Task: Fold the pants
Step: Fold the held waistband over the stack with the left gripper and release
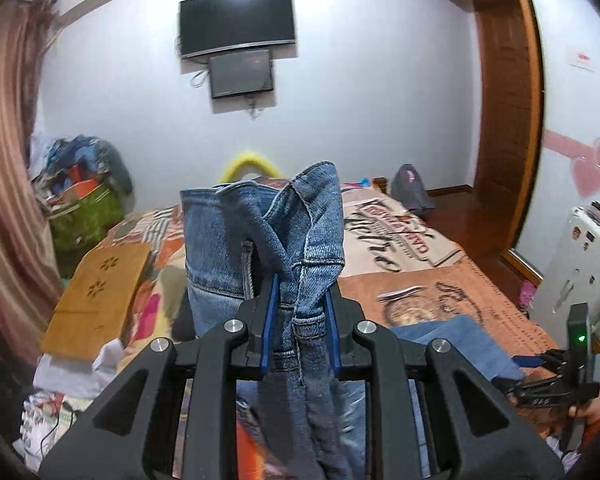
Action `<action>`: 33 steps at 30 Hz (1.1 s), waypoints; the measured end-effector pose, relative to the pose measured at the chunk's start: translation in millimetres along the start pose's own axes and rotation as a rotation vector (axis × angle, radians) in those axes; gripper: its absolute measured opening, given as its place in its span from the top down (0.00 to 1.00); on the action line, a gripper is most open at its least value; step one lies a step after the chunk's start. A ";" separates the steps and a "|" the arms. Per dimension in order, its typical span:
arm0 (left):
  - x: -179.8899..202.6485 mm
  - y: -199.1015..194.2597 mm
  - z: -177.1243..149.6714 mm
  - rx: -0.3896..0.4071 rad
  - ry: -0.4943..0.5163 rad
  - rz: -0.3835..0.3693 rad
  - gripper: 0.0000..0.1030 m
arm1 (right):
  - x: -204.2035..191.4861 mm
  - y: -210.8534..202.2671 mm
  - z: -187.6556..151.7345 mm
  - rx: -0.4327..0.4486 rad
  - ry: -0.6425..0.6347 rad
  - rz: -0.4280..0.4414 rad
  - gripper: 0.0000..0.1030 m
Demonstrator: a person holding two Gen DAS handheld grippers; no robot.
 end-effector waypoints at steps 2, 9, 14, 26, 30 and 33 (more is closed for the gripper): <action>13.6 3.1 8.7 0.016 0.020 -0.022 0.80 | 1.0 0.2 -0.1 -0.004 0.001 0.012 0.31; 69.5 17.4 31.5 0.031 0.087 -0.135 0.82 | 3.8 3.9 1.7 -0.009 0.007 0.038 0.31; 118.2 32.6 36.5 0.016 0.150 -0.230 0.83 | 4.7 5.1 1.8 -0.009 0.011 0.048 0.31; 212.7 91.5 -11.0 -0.231 0.213 -0.453 0.83 | 11.5 -0.7 4.6 -0.017 0.030 0.063 0.31; 224.4 95.6 -24.2 -0.304 0.240 -0.457 0.80 | 19.9 -8.3 3.5 -0.015 0.059 0.067 0.31; 228.7 94.2 -26.8 -0.332 0.246 -0.444 0.78 | 25.9 -14.8 2.6 -0.004 0.070 0.057 0.31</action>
Point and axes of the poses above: each gripper's, at about its wrist camera, not at the fingertips, and y roughly the way its jaws point, x to its right, z to its top, the point moved 2 cm from there along y, roughly the way its jaws point, and after that the axes turned 15 degrees about y, right-handed, at the moved point
